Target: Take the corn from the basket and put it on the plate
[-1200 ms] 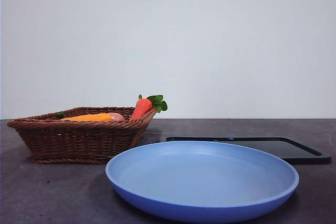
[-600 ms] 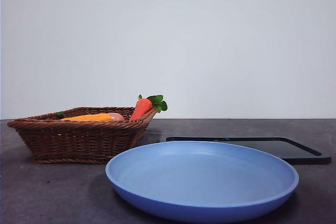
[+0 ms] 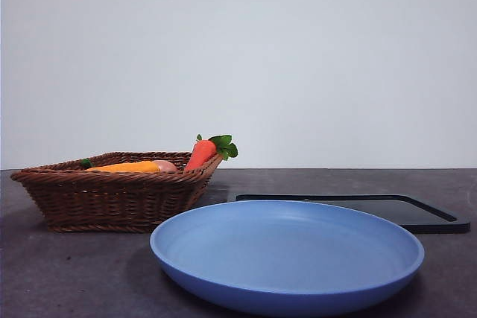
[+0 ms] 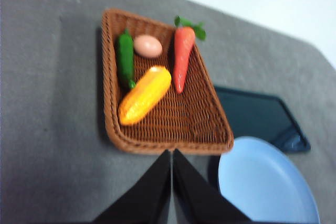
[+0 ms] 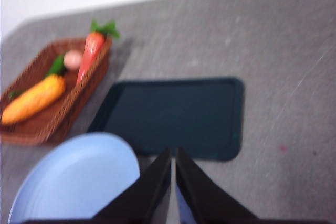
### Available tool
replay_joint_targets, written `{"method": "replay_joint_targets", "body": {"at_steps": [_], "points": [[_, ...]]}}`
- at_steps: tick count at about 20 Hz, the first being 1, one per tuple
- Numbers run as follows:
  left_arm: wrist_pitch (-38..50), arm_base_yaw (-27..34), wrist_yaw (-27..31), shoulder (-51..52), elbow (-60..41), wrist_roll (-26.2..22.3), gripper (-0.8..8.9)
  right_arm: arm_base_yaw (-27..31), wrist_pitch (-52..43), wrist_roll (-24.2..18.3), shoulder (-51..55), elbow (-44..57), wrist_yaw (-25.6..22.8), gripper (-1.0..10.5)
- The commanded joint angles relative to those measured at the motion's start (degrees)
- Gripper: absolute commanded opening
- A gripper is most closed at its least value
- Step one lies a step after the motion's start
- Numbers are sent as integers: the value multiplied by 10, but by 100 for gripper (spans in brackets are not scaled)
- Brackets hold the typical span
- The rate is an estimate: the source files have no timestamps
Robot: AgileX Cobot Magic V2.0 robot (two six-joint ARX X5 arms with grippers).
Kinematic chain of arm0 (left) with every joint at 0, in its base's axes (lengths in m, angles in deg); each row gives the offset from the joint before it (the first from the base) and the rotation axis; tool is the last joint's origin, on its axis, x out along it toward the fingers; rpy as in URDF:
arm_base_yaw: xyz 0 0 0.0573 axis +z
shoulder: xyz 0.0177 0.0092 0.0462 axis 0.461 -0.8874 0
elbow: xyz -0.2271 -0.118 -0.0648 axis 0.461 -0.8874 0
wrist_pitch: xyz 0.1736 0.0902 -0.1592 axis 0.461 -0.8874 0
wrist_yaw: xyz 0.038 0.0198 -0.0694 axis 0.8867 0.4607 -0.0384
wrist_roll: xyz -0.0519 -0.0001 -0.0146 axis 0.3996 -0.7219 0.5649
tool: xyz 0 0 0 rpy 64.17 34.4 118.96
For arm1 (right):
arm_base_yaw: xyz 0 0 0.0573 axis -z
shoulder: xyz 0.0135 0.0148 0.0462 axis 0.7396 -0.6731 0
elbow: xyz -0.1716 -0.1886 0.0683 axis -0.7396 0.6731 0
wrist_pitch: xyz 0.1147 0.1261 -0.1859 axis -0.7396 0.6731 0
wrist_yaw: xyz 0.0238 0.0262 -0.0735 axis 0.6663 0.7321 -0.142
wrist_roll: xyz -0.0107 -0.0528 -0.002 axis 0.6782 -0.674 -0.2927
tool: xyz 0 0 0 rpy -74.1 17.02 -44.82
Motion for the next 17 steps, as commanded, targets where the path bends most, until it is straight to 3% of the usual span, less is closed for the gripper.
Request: {"method": "replay_joint_targets", "body": {"at_steps": [1, 7, 14, 15, 17], "points": [[-26, -1, -3, -28, 30, -52, 7, -9, 37, -72, -40, -40, 5, 2], [-101, -20, -18, -79, 65, -101, 7, -43, 138, -127, -132, -114, 3, 2], [-134, -37, -19, -107, 66, -113, 15, -90, 158, -128, -184, -136, 3, 6], [-133, -37, -19, -107, 66, -113, 36, -91, 158, -126, -186, -136, 3, 41], [-133, -37, -19, -107, 66, -112, 184, -91, 156, -119, -187, -136, 3, 189]]}}
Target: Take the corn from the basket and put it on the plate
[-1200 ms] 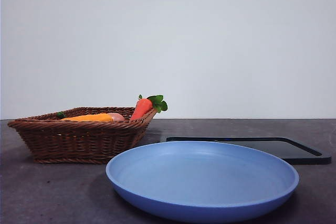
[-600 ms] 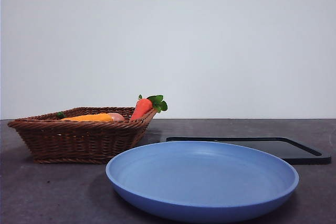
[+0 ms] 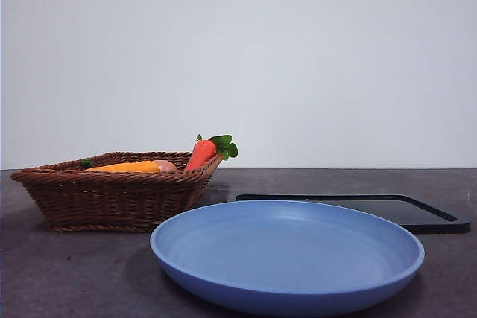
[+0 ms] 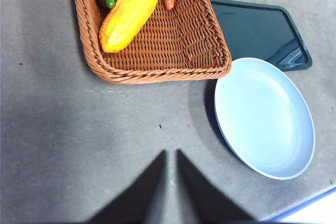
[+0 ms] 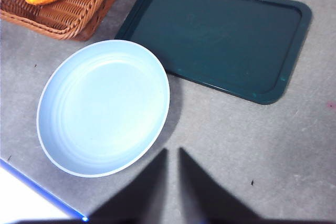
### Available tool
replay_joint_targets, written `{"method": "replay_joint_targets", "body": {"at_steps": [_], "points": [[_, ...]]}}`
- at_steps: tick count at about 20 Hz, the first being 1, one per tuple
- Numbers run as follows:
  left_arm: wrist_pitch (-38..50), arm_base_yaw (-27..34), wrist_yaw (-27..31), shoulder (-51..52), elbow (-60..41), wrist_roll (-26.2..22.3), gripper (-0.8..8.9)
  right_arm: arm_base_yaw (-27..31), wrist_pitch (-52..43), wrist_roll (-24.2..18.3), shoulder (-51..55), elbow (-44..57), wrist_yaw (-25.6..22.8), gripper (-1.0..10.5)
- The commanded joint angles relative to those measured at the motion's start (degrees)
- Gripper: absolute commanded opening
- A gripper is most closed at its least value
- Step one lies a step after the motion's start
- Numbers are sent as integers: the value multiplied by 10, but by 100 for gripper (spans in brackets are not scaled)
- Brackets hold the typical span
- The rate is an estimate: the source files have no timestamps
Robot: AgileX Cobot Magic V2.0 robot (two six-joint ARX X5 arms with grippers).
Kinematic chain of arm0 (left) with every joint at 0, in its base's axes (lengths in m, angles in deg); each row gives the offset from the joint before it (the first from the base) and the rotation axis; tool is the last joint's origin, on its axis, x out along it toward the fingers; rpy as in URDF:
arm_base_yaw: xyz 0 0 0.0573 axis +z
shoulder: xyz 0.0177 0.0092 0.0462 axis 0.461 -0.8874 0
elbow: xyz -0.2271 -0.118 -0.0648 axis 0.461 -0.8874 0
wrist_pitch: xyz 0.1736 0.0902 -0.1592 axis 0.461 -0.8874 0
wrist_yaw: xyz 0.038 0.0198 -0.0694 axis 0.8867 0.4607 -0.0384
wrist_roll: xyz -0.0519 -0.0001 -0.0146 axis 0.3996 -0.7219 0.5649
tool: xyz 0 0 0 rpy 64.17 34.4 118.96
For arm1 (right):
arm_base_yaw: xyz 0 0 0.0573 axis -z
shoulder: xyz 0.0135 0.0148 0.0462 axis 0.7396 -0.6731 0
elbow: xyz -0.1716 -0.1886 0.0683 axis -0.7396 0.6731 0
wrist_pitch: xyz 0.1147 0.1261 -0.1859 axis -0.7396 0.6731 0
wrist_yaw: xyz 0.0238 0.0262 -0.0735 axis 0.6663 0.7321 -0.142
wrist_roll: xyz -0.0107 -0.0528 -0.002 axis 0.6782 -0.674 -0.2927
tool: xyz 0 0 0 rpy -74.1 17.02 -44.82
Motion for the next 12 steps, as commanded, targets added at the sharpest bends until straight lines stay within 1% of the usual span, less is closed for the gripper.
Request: {"method": "replay_joint_targets", "body": {"at_steps": [1, 2, 3, 8, 10, 12], "points": [[5, 0, -2, -2, 9, -9, 300, -1, -6, 10, -3, -9, 1, 270], [6, 0, -2, -3, 9, -8, 384, -1, -8, 14, -5, -9, 1, 319], [9, 0, -2, -3, 9, -3, 423, -1, -8, 17, -7, -9, 1, 322], [17, 0, -3, -10, 9, 0, 430, -5, -14, 28, -45, -9, 7, 322], [21, 0, -3, -10, 9, 0, 430, -14, -27, 31, -69, -9, 17, 322], [27, 0, -3, -10, 9, 0, 430, -27, -49, 41, -101, -9, 18, 322]]}}
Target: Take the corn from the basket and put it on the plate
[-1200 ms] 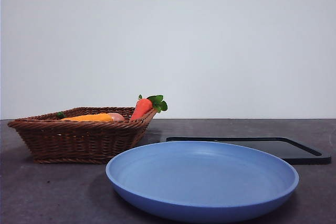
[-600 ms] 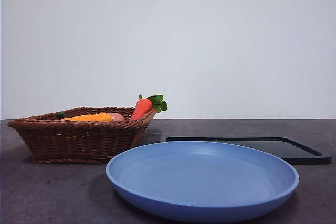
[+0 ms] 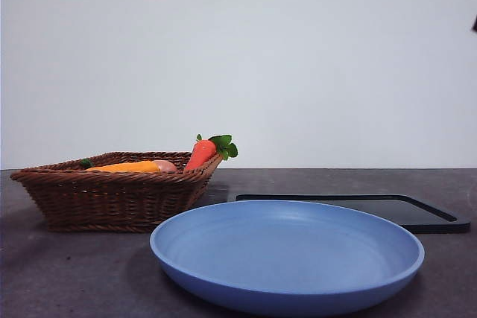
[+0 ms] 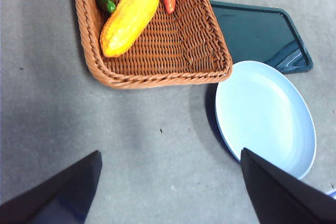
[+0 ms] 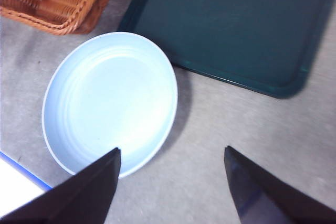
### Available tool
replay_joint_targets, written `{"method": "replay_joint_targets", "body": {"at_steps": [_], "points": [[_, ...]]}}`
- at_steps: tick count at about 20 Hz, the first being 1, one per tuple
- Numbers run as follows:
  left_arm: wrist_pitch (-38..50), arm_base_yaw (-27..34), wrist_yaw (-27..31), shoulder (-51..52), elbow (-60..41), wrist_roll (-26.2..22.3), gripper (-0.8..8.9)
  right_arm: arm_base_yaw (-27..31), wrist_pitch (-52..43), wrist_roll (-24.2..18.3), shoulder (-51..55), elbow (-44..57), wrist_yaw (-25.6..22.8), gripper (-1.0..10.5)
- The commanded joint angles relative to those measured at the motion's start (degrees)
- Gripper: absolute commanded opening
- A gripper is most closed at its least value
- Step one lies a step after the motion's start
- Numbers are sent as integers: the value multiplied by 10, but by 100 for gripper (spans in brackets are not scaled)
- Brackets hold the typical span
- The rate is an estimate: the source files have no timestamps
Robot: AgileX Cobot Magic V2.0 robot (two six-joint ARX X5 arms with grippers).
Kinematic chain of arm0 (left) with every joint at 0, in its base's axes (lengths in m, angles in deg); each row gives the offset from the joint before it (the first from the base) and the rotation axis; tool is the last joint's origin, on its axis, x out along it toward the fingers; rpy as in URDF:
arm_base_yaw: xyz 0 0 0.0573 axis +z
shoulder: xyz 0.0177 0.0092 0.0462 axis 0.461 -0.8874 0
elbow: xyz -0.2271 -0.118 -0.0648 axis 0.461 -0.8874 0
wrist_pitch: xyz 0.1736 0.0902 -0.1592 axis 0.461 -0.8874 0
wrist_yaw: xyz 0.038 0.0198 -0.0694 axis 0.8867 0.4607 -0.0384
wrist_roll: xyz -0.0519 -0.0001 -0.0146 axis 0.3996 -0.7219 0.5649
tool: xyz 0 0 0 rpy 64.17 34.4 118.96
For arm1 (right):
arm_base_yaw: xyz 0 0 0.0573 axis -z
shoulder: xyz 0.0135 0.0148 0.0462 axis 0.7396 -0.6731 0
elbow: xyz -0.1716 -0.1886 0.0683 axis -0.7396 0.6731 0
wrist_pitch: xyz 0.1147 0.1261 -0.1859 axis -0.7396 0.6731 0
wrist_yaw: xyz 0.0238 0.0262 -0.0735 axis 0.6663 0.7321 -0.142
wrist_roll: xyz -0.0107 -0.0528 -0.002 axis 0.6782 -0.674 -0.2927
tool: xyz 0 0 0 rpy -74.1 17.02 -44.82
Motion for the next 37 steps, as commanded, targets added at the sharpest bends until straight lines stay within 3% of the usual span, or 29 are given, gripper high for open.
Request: {"method": "replay_joint_targets", "body": {"at_steps": [1, 18, 26, 29, 37], "points": [[14, 0, -3, -3, 9, 0, 430, -16, -31, 17, -43, -9, 2, 322], [14, 0, -3, -3, 9, 1, 430, -106, -191, 19, -388, -9, 0, 312], [14, 0, -3, -3, 9, 1, 429, -130, -217, 20, -436, -9, 2, 139], [15, 0, -3, -8, 9, -1, 428, -131, -221, 20, -438, -9, 0, -3], [99, -48, 0, -108, 30, -17, 412, -129, -194, 30, -408, -21, 7, 3]]}}
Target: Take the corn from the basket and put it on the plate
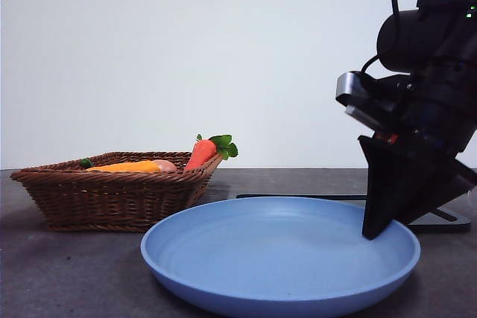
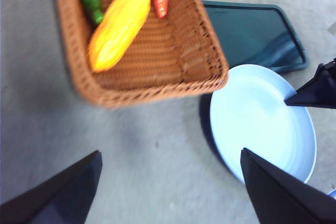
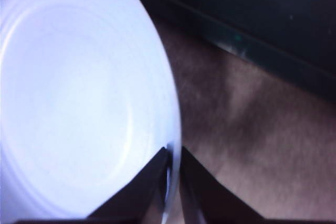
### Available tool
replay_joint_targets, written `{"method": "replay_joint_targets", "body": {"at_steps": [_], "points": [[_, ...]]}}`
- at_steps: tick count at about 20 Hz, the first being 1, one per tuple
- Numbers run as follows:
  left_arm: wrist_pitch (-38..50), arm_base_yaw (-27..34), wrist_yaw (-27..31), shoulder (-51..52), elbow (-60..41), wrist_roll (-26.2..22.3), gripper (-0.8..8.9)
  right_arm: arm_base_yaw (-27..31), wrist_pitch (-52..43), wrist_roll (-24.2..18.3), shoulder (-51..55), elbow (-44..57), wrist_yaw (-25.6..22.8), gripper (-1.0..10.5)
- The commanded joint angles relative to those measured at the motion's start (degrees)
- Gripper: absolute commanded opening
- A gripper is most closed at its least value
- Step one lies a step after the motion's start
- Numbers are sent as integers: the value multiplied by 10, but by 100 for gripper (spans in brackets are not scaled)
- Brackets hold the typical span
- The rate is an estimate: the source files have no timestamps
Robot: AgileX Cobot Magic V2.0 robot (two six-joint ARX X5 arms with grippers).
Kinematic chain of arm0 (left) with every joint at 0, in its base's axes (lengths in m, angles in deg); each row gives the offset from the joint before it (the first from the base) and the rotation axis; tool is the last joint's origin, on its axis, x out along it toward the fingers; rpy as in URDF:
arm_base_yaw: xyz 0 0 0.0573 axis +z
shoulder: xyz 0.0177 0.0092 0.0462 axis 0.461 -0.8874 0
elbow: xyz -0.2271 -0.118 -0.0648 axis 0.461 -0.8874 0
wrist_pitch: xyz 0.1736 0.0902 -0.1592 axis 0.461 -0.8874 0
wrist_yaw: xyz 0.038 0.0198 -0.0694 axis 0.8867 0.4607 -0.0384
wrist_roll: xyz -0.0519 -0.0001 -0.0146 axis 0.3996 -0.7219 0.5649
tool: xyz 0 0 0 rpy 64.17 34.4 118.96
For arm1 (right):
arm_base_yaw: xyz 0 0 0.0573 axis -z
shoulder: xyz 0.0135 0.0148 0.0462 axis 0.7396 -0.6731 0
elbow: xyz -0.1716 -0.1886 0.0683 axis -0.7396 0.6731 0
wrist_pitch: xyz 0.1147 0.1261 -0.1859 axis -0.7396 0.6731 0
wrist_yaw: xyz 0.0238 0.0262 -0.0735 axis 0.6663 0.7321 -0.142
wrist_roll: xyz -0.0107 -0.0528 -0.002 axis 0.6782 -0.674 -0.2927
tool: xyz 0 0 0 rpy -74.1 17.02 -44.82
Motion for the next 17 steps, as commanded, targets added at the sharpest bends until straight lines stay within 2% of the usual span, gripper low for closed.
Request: {"method": "replay_joint_targets", "body": {"at_steps": [1, 8, 11, 14, 17], "points": [[43, -22, 10, -43, 31, -14, 412, -2, 19, -3, 22, -20, 0, 3], [125, -115, 133, -253, 153, -90, 414, 2, 96, 0, 142, -52, -1, 3], [141, -140, 152, -357, 216, -132, 414, 2, 139, 2, 190, -63, -1, 3], [140, -152, 181, -467, 287, -154, 414, 2, 158, 13, 247, -66, 0, 3], [137, -153, 186, -551, 342, -170, 414, 2, 168, 26, 295, -66, -2, 3]]}}
